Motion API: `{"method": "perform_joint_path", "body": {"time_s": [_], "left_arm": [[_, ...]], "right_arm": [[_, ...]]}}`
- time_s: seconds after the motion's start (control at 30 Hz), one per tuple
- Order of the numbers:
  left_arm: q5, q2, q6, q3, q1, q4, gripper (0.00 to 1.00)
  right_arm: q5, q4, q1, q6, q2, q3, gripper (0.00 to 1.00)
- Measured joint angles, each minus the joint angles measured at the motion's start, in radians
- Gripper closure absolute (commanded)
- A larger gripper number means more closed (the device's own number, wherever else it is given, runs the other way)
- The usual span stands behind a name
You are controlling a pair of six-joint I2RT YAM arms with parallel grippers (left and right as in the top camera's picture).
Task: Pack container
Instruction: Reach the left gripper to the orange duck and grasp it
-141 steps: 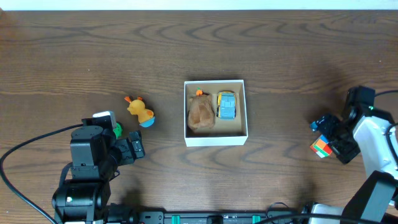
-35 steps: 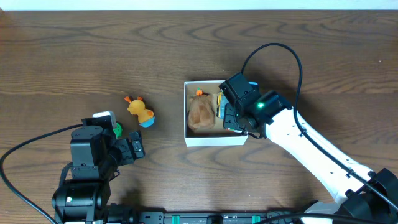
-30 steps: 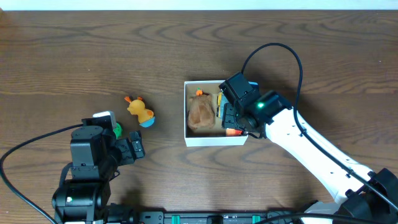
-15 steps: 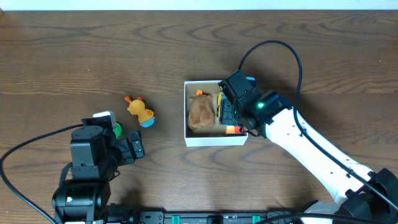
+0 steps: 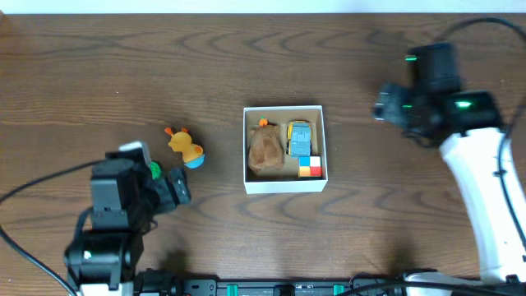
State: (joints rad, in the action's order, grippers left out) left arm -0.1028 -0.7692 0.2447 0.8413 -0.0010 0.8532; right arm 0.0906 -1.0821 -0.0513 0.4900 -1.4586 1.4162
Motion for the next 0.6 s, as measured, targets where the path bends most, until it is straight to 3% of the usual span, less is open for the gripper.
{"method": "perform_joint_path", "body": {"time_s": [0.17,0.3,0.6], "left_arm": [[0.005,-0.284,0.121,0.269,0.0,0.03,0.02],[-0.007,-0.523,0.169,0.396,0.0,0.019,0.02],[-0.112,-0.93,0.202,0.41,0.0,-0.004,0.02]], "right_arm": [[-0.037,-0.053,0.161,-0.082,-0.005,-0.019,0.14],[-0.051,-0.06,0.188,-0.114,-0.006,-0.031,0.14],[-0.066,-0.061,0.188,-0.162,-0.006,-0.061,0.14]]}}
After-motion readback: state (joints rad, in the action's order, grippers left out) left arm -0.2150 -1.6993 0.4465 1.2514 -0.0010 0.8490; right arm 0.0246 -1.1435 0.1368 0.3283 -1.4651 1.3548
